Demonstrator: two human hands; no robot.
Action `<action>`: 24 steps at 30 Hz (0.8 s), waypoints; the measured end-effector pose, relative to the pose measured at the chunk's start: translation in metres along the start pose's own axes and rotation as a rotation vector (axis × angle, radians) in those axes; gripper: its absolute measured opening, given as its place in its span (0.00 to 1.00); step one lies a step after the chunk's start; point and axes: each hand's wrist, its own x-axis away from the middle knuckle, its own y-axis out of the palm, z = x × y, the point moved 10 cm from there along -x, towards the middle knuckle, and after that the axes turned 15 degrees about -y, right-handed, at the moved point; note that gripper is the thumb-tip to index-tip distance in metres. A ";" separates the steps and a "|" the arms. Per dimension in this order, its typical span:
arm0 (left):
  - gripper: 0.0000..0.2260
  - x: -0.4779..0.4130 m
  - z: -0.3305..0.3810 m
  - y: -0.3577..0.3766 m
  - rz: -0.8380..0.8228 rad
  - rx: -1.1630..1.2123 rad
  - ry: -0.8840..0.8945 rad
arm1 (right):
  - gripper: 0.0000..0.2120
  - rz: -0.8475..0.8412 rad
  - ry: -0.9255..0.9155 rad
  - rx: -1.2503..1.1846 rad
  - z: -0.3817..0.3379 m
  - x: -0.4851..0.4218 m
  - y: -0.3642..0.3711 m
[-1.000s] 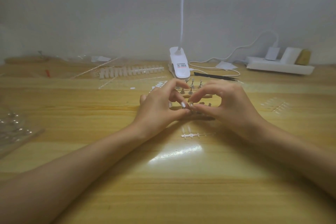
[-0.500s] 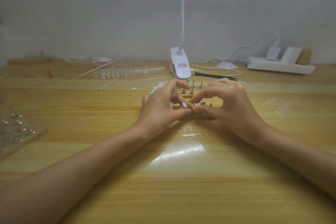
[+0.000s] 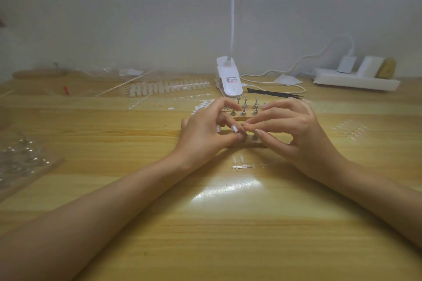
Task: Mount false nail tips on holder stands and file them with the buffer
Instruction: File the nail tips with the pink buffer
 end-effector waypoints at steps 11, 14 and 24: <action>0.20 0.001 0.002 0.000 -0.003 -0.028 0.005 | 0.11 -0.033 0.016 -0.005 -0.005 0.003 -0.001; 0.28 0.002 0.002 -0.001 -0.027 -0.059 -0.016 | 0.10 0.033 -0.061 0.117 -0.016 -0.001 -0.015; 0.07 0.064 0.065 -0.047 0.243 -0.442 0.664 | 0.22 -0.236 0.073 -0.111 -0.030 0.015 0.019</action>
